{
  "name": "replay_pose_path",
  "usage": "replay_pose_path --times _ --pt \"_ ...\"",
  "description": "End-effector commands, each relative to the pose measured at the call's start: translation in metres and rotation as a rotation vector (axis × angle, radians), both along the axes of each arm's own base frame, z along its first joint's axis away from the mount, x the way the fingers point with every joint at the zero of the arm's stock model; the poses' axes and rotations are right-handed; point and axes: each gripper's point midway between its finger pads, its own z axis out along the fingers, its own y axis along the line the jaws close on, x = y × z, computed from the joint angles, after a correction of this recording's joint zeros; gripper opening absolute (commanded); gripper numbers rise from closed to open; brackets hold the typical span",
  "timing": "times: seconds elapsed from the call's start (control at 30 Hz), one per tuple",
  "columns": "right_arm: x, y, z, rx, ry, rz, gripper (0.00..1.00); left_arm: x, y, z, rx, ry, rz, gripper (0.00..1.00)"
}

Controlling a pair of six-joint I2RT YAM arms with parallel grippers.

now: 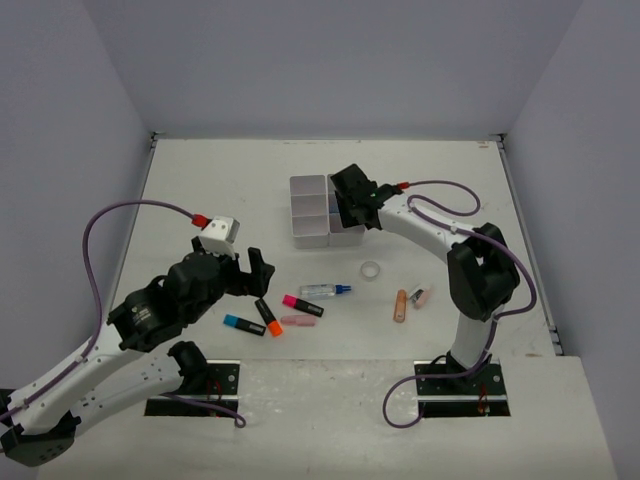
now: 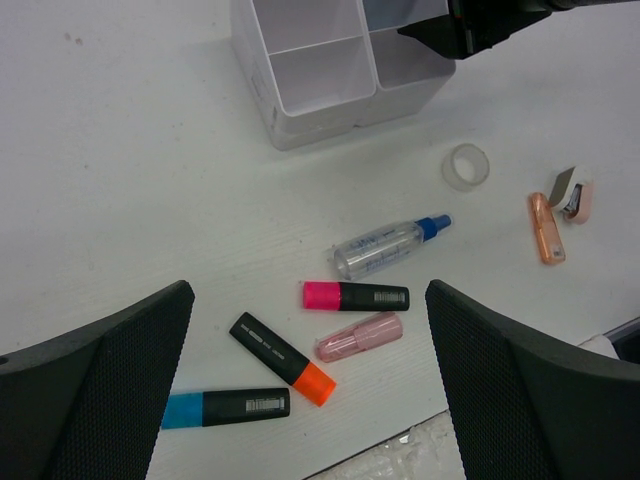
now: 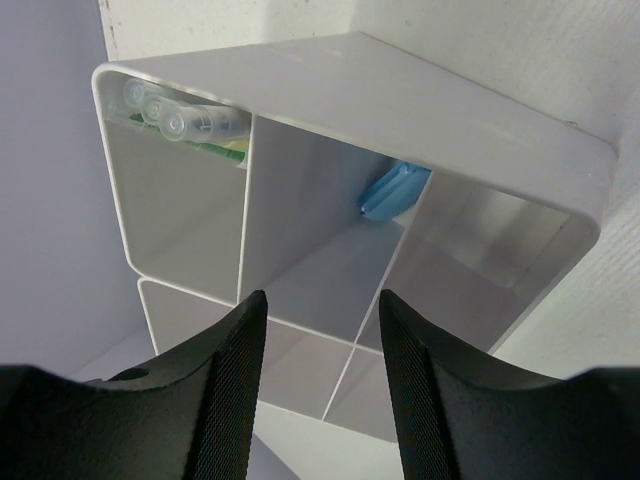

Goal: Sort the stationery into containers
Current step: Place the stationery in the storage box, then pick up the stationery from the center of the board.

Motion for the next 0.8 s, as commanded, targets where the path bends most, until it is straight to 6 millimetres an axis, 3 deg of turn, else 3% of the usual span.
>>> replay_pose_path --times 0.0,0.07,0.1,0.13,0.23,0.27,0.33,0.4,0.43,0.5,0.57,0.77 --pt "0.008 -0.012 0.058 -0.005 -0.145 -0.015 0.5 0.003 -0.003 0.006 -0.009 -0.031 -0.013 1.0" --pt "-0.002 -0.022 0.08 -0.045 -0.212 0.011 0.5 0.003 -0.002 0.007 -0.013 -0.033 -0.01 1.0" --pt "-0.005 -0.024 0.079 -0.091 -0.21 0.05 0.5 0.003 -0.002 0.007 -0.012 -0.033 -0.009 1.0" --pt "-0.015 -0.036 0.091 -0.186 -0.237 0.123 0.5 0.003 -0.001 0.007 -0.012 -0.034 -0.005 1.0" --pt "-0.045 -0.067 0.104 -0.414 -0.258 0.355 0.49 0.003 0.005 0.009 -0.016 -0.038 0.026 1.0" --pt "-0.058 -0.071 0.1 -0.455 -0.252 0.455 0.5 0.004 0.008 0.008 -0.016 -0.038 0.042 1.0" --pt "-0.079 -0.076 0.081 -0.52 -0.231 0.641 0.51 0.005 0.013 0.007 -0.019 -0.03 0.083 1.0" --pt "-0.112 -0.108 0.037 -0.576 -0.019 0.73 0.51 0.008 0.022 0.006 -0.005 -0.026 0.141 1.0" --pt "-0.127 -0.115 0.024 -0.583 0.05 0.782 0.52 0.009 0.024 0.004 0.003 -0.019 0.159 1.0" --pt "-0.145 -0.123 0.004 -0.552 0.125 0.807 0.53 0.009 0.025 0.003 0.012 -0.013 0.164 1.0" --pt "-0.177 -0.128 -0.03 -0.509 0.205 0.878 0.54 0.01 0.024 0.002 0.016 -0.009 0.163 1.0" --pt "-0.224 -0.131 -0.063 -0.403 0.334 0.948 0.51 0.006 0.02 0.006 -0.008 -0.022 0.124 1.0"
